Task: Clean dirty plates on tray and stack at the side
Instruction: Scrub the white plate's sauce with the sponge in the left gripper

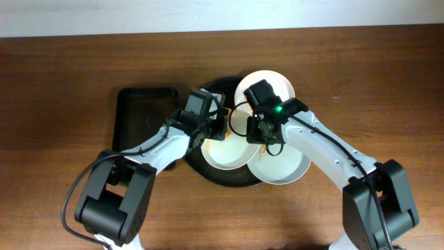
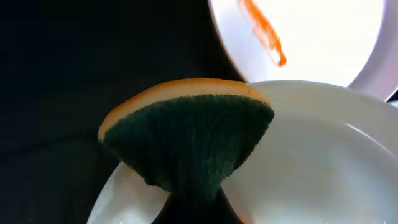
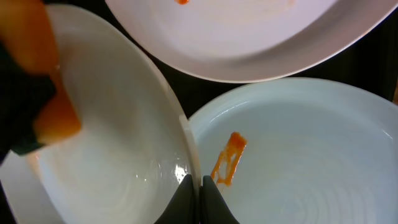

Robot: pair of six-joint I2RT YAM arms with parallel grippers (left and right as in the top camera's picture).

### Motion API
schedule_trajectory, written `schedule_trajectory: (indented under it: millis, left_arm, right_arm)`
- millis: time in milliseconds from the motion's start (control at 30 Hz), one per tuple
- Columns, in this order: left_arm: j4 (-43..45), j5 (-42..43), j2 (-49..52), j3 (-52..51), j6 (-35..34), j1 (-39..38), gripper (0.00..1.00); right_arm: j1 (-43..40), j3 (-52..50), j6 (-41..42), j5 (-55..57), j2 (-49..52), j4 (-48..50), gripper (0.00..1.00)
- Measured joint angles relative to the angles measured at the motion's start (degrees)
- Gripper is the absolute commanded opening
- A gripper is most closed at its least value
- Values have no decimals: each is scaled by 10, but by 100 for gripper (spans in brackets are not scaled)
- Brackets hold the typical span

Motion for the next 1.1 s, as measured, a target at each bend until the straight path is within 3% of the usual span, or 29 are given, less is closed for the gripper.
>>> schedule_trajectory:
  millis: [367,667,1100]
  left_arm:
    - [-43,12,0,0,0,1,0]
    - [13,-94,1,0,0,-1,0]
    - [76,-88,28,0,0,-4,0]
  right_arm:
    - [0,0,0,0,0,-2,4]
    - [0,0,0,0,0,3,4]
    - [0,0,2,0,0,7,4]
